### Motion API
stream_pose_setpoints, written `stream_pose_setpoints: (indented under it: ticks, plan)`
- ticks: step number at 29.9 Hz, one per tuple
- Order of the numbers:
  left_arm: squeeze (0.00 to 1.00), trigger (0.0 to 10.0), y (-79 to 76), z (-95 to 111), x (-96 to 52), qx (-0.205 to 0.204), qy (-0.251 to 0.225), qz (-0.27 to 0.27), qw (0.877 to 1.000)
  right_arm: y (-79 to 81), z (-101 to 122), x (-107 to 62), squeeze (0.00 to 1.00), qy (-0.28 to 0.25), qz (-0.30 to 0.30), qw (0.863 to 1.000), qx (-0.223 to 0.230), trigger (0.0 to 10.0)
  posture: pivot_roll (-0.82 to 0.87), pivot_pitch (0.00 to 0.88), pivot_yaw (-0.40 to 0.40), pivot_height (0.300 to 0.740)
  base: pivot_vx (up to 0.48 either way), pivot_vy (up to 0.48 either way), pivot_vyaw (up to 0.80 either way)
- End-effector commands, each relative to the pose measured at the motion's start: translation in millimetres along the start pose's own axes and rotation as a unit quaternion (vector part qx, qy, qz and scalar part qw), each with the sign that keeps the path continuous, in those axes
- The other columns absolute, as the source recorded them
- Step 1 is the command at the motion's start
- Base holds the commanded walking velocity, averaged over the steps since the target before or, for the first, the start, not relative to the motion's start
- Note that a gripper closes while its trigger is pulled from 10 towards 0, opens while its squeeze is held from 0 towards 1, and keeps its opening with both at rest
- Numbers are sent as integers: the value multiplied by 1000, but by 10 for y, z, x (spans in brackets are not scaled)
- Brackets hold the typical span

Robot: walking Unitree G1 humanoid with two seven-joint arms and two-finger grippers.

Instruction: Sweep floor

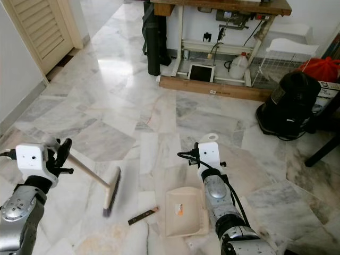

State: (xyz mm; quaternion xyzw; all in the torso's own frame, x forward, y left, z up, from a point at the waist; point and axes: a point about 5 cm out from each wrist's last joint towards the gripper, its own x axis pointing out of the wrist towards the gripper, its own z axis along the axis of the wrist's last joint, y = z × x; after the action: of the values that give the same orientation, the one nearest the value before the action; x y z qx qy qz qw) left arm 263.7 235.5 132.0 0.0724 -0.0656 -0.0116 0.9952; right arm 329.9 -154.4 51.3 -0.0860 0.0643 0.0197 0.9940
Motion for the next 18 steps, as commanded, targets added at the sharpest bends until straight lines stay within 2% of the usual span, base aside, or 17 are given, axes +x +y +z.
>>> stream_pose_setpoints:
  ticks: [1, 7, 12, 15, 18]
  plan:
    - [0, 10000, 79, 3, -49, 19, 6, 8, 1000, 31, -15, 4, 0, 10, 4, 1000, 0, 10000, 7, 119, -19, 740, 0, 0, 0]
    - [0, 10000, 21, -160, -109, 36, 39, -8, 999, -1, -16, 3, 0, 9, 1, 1000, -2, 10000, -3, 120, -18, 740, 0, 0, 0]
    - [0, 10000, -90, -285, -125, 16, 58, -15, 998, -17, -10, 5, 0, 7, 0, 1000, -3, 10000, -12, 117, -18, 740, 0, 0, 0]
    - [0, 10000, -219, -370, -106, -12, 67, -23, 997, -43, -7, 5, 0, 6, -3, 1000, -5, 10000, -28, 108, -14, 740, 0, 0, 0]
    - [0, 10000, -271, -396, -87, -31, 70, -22, 997, -56, -3, 5, 0, 4, -4, 1000, -5, 10000, -35, 107, -12, 740, 0, 0, 0]
